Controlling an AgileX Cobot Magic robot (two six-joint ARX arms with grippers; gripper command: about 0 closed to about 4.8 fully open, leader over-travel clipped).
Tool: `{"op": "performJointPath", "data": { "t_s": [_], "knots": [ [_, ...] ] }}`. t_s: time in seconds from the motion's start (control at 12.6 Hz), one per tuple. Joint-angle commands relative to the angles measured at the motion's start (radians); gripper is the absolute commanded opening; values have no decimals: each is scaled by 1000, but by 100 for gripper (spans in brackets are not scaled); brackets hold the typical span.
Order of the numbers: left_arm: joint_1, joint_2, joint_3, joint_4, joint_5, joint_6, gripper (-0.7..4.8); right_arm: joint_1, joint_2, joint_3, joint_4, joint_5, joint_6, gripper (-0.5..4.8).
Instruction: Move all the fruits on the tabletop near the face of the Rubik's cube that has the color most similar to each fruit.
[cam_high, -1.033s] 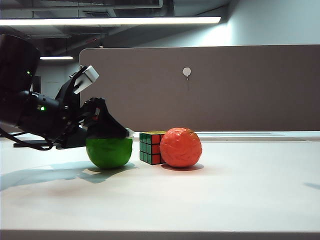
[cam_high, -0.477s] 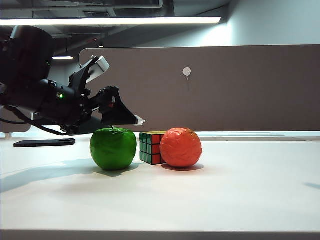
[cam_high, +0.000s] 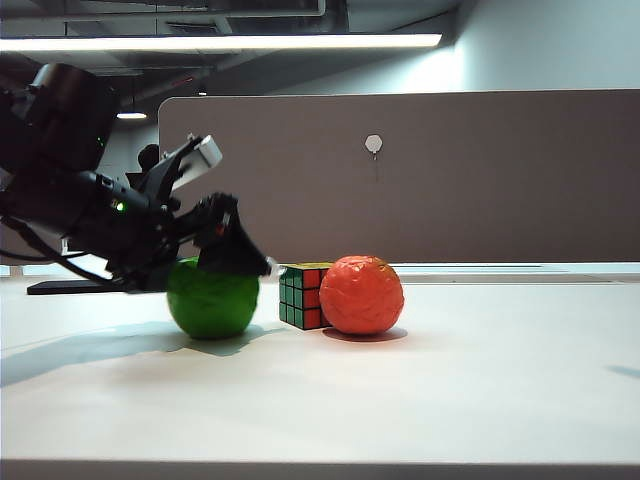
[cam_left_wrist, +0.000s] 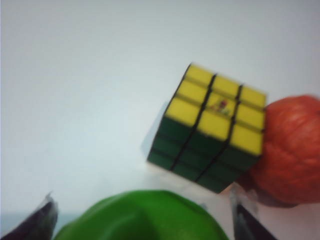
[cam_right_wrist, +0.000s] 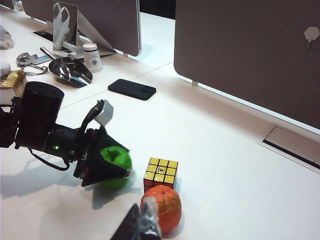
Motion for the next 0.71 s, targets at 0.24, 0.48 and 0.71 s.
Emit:
{"op": "performJointPath", "data": {
  "t_s": [0.24,0.48,0.71],
  "knots": [
    [0,-2,0,-32,-4,24,479,0,-1,3,10,2,-3,-6],
    [-11,-2,1,25,17,1,479,0,-1,3,10,1,-3,-6],
    [-44,-2,1,26,-6,6,479,0,-1,3,10,1,-3,-6]
  ]
}}
